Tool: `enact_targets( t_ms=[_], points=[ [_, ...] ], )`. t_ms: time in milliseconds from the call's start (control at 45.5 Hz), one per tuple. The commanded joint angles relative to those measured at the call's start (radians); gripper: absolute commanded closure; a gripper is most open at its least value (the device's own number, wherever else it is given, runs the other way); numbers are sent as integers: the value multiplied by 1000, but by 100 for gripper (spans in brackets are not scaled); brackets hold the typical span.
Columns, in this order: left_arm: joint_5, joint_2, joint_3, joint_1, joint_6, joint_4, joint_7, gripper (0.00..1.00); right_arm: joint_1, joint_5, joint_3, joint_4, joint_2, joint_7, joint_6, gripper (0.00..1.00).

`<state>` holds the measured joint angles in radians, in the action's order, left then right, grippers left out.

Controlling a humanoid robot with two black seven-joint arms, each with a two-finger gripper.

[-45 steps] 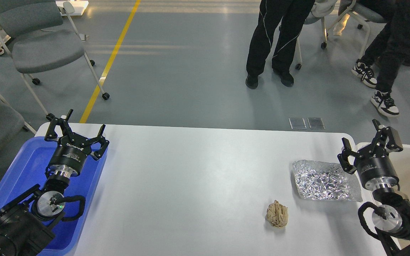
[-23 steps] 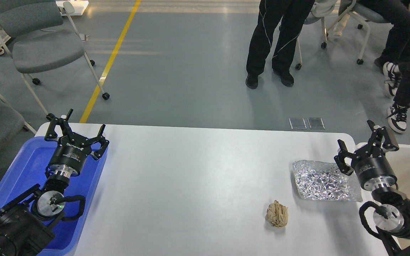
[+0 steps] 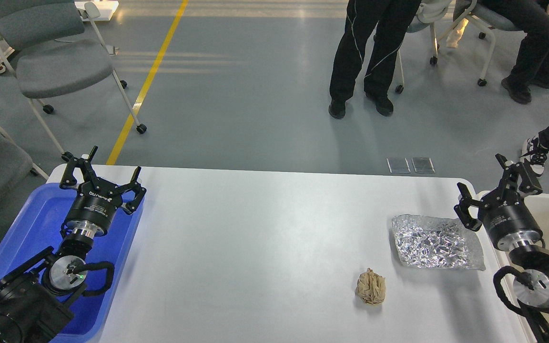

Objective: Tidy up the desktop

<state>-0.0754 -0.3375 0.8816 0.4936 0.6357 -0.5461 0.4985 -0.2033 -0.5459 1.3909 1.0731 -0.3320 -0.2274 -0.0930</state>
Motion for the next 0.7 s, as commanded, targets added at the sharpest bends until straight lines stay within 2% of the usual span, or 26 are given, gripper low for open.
enact_targets(
  t_ms=[0, 110, 286, 506, 682],
  points=[
    [0, 0, 0, 0, 1, 0, 0, 0, 13, -9, -125, 76, -127, 3, 32, 0],
    [0, 0, -1, 0, 1, 0, 0, 0, -2, -9, -203, 76, -179, 8, 90, 0],
    [0, 0, -1, 0, 4, 0, 0, 0, -93, -32, -380, 96, -311, 16, 96, 0],
    [0, 0, -1, 0, 6, -2, 0, 0, -195, -324, -520, 108, -450, 59, 95, 0],
    [0, 0, -1, 0, 6, -2, 0, 0, -234, -541, -601, 113, -529, 59, 90, 0]
  ],
)
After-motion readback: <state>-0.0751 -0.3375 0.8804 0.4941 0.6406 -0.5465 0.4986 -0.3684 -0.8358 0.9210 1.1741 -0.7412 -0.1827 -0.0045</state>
